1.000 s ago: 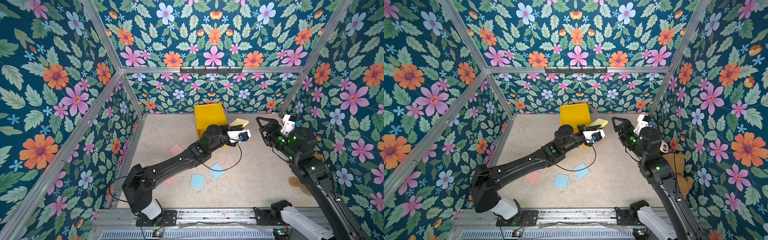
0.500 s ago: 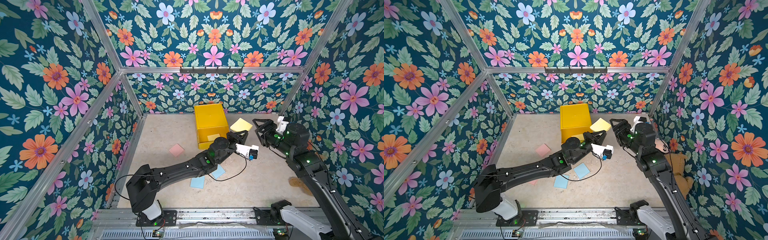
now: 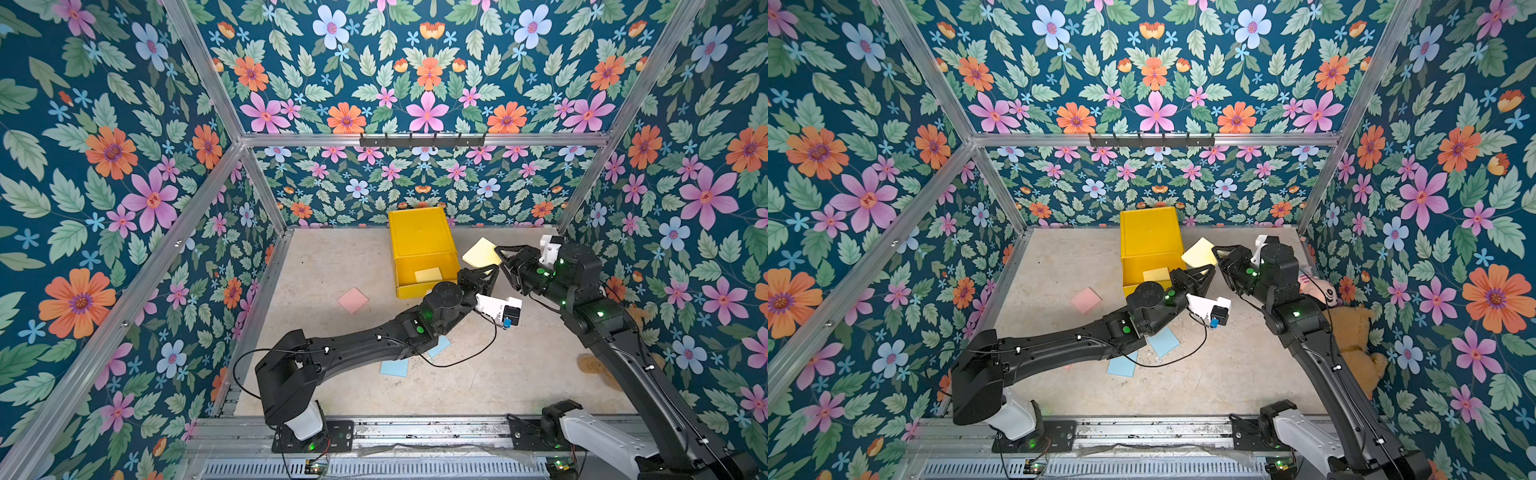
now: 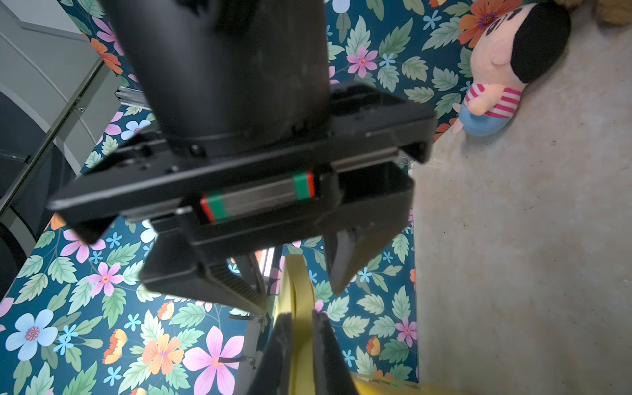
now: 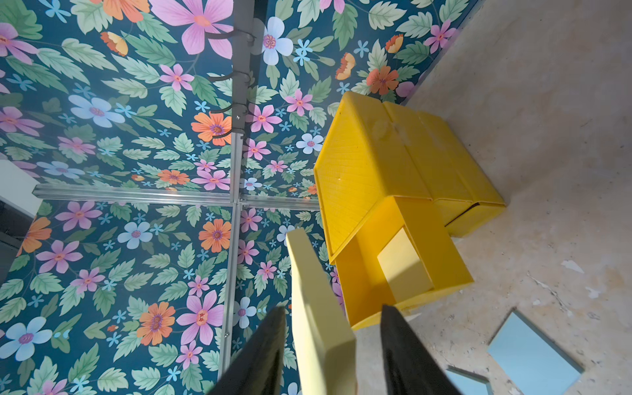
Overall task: Please put the sticky notes in the drawer by color
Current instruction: Pick up the sticky notes from the center of the board, then place the sticky notes in the drawer.
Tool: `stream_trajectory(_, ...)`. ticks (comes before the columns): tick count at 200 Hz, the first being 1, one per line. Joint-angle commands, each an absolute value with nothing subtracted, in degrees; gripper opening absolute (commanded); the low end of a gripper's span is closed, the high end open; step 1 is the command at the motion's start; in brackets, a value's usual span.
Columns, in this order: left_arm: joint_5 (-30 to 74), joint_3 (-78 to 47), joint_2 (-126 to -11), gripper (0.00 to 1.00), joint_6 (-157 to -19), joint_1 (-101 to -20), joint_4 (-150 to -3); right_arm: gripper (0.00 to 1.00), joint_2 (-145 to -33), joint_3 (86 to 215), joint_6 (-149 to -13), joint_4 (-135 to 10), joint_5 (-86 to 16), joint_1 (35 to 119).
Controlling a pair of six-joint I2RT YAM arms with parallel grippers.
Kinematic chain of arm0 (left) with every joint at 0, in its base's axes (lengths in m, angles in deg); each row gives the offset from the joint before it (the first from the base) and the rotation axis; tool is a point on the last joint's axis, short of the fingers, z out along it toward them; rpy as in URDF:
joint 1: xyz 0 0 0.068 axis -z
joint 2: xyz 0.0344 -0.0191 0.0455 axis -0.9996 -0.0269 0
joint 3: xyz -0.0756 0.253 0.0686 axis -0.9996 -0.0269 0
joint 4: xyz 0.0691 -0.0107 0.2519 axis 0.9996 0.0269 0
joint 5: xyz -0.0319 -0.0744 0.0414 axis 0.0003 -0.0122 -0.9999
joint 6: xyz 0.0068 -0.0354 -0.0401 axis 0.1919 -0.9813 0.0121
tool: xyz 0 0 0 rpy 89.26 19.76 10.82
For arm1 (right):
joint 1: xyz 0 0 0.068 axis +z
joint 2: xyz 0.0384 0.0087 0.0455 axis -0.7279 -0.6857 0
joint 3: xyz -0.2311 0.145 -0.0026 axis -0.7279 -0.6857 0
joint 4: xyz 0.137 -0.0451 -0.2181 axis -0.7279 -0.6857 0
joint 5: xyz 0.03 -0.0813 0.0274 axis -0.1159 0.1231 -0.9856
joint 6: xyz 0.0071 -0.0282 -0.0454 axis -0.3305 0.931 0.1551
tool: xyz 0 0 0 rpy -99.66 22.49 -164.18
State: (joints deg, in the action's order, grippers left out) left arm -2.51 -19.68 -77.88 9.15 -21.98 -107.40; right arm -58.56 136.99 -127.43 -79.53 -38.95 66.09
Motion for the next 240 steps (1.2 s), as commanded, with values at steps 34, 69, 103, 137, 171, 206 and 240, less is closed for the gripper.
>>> stream_trajectory(34, -3.02, -20.34, -77.5, 0.0, 8.43, -21.75, -110.39, 0.17, -58.99, 136.47, -127.29, -77.48, -40.49, 65.88)
stream_trajectory(69, -3.8, -20.31, -78.02, 0.0, 8.22, -21.73, -110.82, 0.0, -58.28, 136.18, -126.86, -77.71, -40.39, 65.83)
stream_trajectory(103, -6.19, -20.6, -77.06, 0.63, 0.13, -21.61, -109.81, 0.0, -57.44, 136.59, -125.84, -78.1, -38.54, 65.77)
stream_trajectory(137, -7.66, -25.72, -69.77, 0.93, -13.6, -20.97, -103.93, 0.0, -57.63, 137.65, -123.67, -78.73, -35.57, 65.73)
stream_trajectory(171, -8.35, -33.69, -57.88, 0.99, -27.71, -21.6, -96.95, 0.0, -60.18, 139.16, -120.78, -80.01, -33.15, 65.78)
stream_trajectory(206, -5.14, -40.56, -45.47, 1.0, -45.5, -29.35, -91.16, 0.0, -63.96, 140.11, -119.03, -78.47, -32.64, 67.17)
stream_trajectory(240, -0.64, -45.46, -36.45, 1.0, -67.25, -44.17, -89.11, 0.0, -68.59, 143.5, -113.75, -79.55, -27.22, 74.34)
